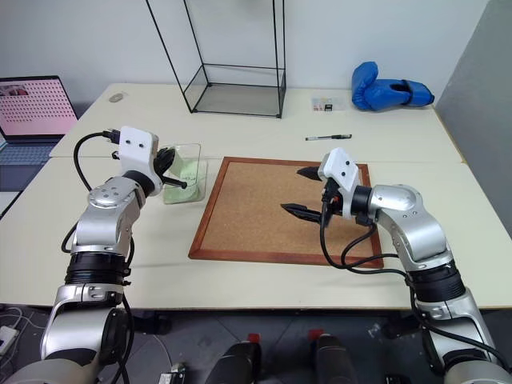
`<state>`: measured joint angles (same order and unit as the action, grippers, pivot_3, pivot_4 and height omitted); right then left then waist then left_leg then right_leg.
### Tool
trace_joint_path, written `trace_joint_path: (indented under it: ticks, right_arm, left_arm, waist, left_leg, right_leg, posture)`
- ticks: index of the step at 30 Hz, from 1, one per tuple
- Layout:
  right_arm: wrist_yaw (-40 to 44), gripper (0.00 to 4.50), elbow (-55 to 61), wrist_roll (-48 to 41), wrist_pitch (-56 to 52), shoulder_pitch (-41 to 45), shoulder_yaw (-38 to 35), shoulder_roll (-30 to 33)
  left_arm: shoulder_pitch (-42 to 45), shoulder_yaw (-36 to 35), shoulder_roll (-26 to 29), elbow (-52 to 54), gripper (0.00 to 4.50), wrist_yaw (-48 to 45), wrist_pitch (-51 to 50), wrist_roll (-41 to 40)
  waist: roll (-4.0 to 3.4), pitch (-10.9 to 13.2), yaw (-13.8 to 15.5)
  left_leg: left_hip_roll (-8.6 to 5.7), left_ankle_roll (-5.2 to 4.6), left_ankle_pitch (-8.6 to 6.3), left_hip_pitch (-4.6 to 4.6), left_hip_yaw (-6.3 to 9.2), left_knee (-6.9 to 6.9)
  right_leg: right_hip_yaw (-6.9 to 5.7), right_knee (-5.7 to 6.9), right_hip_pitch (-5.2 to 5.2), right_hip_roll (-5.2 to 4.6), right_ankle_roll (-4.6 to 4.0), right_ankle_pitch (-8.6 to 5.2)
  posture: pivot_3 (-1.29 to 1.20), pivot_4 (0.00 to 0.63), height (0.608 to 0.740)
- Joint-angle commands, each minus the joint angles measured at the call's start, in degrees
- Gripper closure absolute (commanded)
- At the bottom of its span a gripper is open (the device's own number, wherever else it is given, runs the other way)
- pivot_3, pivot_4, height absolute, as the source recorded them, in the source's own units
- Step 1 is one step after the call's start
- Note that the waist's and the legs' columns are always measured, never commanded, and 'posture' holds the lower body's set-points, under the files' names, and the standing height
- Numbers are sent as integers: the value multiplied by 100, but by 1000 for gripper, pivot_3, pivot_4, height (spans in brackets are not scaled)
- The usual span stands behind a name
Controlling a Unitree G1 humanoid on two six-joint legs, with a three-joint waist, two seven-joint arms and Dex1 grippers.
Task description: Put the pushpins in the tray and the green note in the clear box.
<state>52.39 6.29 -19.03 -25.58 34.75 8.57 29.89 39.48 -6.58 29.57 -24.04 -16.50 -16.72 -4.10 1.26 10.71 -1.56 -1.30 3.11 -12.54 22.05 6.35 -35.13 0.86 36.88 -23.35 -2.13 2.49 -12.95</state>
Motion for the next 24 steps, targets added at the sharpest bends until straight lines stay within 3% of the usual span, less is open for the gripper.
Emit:
trace_joint_path:
  ticks: [1, 3, 6, 23, 24]
  right_arm:
    - [-26, 44, 214, -2, -16, 80, -12, -37]
    - [-37, 44, 263, -14, -51, 63, -1, -46]
    - [-38, 0, 306, -20, -89, 49, 5, -50]
    - [-100, 0, 309, -6, -106, 30, -83, -19]
    - [-131, 0, 327, -20, -115, -2, -132, -3]
  left_arm:
    - [282, -18, 11, -281, 4500, 259, 370, 215]
    - [334, -8, -23, -425, 4500, 311, 423, 249]
    - [412, -26, -61, -541, 3994, 353, 481, 261]
    - [249, 2, -124, 2, 513, 169, 301, 173]
    - [215, 10, -161, 172, 513, 58, 223, 88]
  waist:
    - [0, 0, -1]
    - [0, 0, -2]
    - [0, 0, -7]
    - [1, 0, -13]
    - [1, 0, -14]
  left_leg:
    - [0, 0, 0, 0, 0, 0]
    - [0, 0, 0, 0, 0, 0]
    - [0, 0, 0, 0, -1, 0]
    - [0, 0, 0, 0, -2, 0]
    - [0, 0, 0, 0, -2, 0]
  right_leg:
    - [0, 0, 0, 0, 0, 0]
    - [0, 1, -1, 0, 0, 0]
    - [0, 2, -1, 0, 0, 0]
    - [0, 5, -3, 0, 0, 0]
    - [0, 5, -3, 0, 0, 0]
  posture:
    - [0, 150, 740]
    - [0, 150, 740]
    - [0, 150, 740]
    - [0, 150, 740]
    - [0, 150, 740]
